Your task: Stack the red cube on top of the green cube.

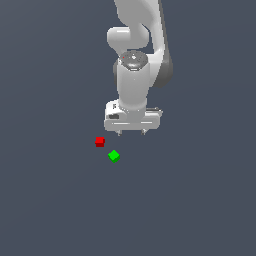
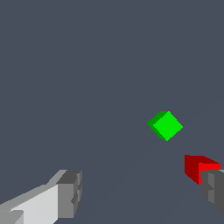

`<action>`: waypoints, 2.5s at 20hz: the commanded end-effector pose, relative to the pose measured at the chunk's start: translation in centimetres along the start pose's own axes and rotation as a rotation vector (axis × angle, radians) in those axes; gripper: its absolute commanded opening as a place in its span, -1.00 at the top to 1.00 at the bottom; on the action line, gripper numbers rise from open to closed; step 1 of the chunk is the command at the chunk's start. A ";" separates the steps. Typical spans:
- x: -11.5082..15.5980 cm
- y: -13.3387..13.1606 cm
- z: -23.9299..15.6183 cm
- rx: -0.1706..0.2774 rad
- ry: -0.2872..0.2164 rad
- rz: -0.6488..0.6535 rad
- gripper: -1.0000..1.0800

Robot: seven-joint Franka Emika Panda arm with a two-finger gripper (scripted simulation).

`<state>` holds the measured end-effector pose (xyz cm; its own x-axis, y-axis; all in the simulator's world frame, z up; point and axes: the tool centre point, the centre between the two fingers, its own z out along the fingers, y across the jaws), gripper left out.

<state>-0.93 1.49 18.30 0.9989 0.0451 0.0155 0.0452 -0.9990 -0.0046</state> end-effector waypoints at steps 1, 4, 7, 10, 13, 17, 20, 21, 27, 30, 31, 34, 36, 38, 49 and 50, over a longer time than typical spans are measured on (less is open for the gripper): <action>0.0 0.0 0.0 0.000 0.000 0.000 -0.92; -0.1 0.3 0.2 0.000 0.000 0.001 -0.92; -0.6 1.3 0.9 0.000 -0.001 0.003 -0.92; -1.3 2.9 2.0 -0.001 -0.003 0.007 -0.92; -2.4 5.2 3.6 -0.002 -0.005 0.013 -0.92; -4.1 9.0 6.2 -0.004 -0.009 0.021 -0.92; -5.2 11.6 8.0 -0.005 -0.011 0.027 -0.92; -5.6 12.4 8.6 -0.005 -0.012 0.029 -0.92; -6.9 15.7 10.8 -0.006 -0.015 0.036 -0.92; -7.1 16.3 11.3 -0.006 -0.016 0.037 -0.92; -7.1 16.4 11.3 -0.006 -0.016 0.037 -0.92; -7.0 16.3 11.2 -0.006 -0.016 0.037 -0.92; -6.9 16.1 11.1 -0.005 -0.015 0.037 -0.92; -7.0 16.2 11.2 -0.005 -0.016 0.038 -0.92; -7.1 16.1 15.1 -0.005 -0.016 0.038 -0.92; -7.1 16.1 15.5 -0.005 -0.016 0.038 -0.92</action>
<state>-7.06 -14.87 3.23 1.0000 0.0075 -0.0011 0.0075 -1.0000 0.0000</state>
